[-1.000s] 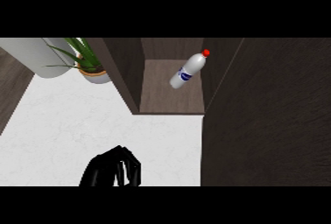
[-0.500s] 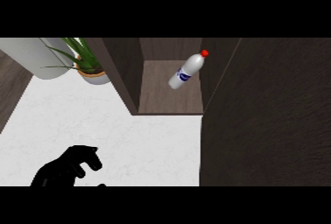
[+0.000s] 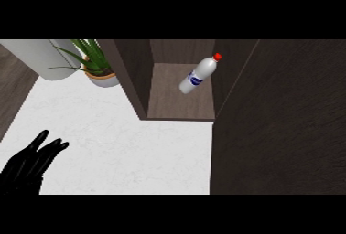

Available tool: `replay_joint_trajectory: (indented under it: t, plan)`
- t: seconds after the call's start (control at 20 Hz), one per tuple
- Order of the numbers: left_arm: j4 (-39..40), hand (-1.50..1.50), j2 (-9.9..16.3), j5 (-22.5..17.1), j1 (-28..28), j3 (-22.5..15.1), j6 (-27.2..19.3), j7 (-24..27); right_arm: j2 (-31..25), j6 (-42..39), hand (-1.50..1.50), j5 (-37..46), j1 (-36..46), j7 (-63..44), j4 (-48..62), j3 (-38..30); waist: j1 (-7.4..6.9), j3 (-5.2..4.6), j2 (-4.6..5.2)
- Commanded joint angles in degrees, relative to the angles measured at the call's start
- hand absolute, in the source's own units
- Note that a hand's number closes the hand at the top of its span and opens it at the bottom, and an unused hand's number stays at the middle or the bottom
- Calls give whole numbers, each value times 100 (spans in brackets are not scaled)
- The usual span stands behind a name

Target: Pick up the bottled water, place it into the cabinet and close the cabinet

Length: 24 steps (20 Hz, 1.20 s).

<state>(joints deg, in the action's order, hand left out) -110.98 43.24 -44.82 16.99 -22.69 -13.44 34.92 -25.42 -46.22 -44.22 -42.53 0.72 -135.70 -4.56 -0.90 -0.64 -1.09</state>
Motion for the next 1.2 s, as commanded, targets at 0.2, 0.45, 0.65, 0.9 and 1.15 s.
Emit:
replay_joint_trajectory:
  t: [0.2, 0.45, 0.65, 0.9, 1.15]
  plan:
    - [-206, -150, 413, -397, 558, 549, 402, 111, -189, 352, 150, 872, 449, -662, -1672, 500, -104, -41, -78]
    - [-200, -150, 601, -586, 828, 704, 689, 87, -355, 416, 150, 967, 1083, -958, -1535, 970, -165, -61, -98]
    - [-146, -150, 743, -657, 1017, 893, 858, 150, -430, 665, 150, 1069, 1551, -1273, -1355, 1293, -173, -76, -120]
    - [-185, -150, 931, -783, 1188, 1127, 1050, 150, -297, 1204, 150, 1006, 2192, -1590, -1163, 1844, -244, -76, -95]
    - [-79, -150, 1034, -923, 1379, 1399, 1348, 288, -35, 1817, 150, 1112, 2855, -1949, -848, 2417, -331, -88, -96]
